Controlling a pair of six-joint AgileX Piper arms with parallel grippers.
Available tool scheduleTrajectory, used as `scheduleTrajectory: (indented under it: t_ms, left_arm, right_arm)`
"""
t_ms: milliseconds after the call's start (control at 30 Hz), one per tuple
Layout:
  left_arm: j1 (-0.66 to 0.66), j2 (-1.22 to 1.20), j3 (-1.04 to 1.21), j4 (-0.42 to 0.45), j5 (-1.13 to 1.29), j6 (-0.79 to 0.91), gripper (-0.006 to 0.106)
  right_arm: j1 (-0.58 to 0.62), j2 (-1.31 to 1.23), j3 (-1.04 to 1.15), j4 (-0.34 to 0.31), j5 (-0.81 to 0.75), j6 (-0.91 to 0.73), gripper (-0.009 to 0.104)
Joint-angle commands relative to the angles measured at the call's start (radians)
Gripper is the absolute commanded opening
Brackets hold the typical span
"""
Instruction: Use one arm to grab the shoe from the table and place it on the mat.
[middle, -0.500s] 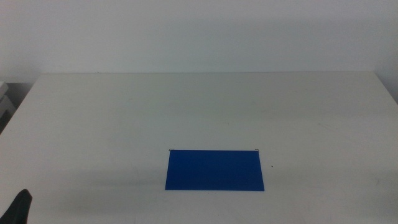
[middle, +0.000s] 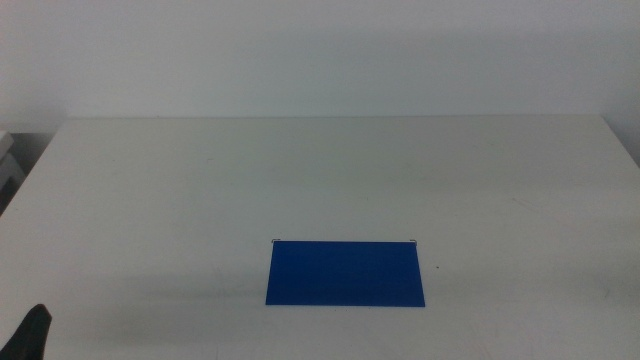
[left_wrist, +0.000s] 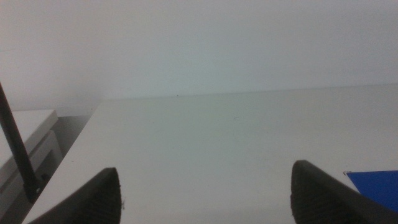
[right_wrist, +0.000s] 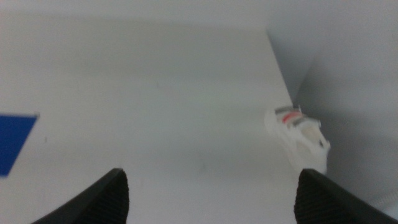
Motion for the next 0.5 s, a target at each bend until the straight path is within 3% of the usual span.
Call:
scheduleTrajectory:
  t_ms: [0,267,467]
  left_arm:
    - [-0.004,-0.013,0.007,-0.01,-0.082,-0.005,0.094]
    - [-0.004,-0.013,0.007,-0.01,-0.082,-0.005,0.094]
    - [-0.004,-0.013,0.007,-0.01,-0.082,-0.005,0.094]
  right_arm:
    - [-0.004,0.108,-0.116,-0.024,0.056,-0.004,0.092]
    - [-0.004,0.437,-0.412,-0.028,0.339,0.014,0.092]
    - [-0.004,0.642,-0.586,-0.042,0.398,0.002,0.092]
